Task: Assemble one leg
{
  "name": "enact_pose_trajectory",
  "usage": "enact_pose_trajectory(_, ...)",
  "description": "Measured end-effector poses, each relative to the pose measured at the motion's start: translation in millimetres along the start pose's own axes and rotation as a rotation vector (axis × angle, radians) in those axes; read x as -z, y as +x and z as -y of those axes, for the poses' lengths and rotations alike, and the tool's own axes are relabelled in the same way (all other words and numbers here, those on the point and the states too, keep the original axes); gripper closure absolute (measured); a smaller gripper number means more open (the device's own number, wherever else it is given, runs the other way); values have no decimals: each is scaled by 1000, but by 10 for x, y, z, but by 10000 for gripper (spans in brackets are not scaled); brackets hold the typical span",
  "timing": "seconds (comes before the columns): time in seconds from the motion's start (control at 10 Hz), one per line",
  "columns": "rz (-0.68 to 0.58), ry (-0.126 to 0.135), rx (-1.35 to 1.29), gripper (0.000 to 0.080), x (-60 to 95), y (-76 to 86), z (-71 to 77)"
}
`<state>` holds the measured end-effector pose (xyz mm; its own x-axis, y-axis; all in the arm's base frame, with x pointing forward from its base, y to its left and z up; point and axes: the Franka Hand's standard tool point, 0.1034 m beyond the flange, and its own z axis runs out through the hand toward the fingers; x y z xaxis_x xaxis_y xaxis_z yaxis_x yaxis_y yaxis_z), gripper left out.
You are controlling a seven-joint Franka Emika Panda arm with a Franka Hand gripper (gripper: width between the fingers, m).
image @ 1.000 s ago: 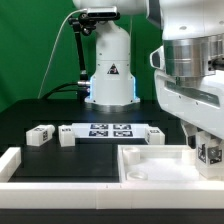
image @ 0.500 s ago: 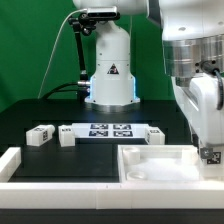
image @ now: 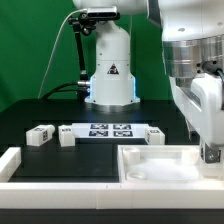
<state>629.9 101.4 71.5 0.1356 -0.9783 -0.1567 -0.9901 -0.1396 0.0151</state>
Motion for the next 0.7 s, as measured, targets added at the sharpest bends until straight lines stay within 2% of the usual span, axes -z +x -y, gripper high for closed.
enact_pose_trajectory(0.1,1,0,112,163,5,-3,4)
enact_pose_trajectory(0.5,-9,-7,490,150,1,-87,10)
enact_pose_trajectory(0.6,-27,-26,582,150,0,-126,0)
enact_pose_trajectory(0.7,-64,-56,709,150,-5,-174,-13)
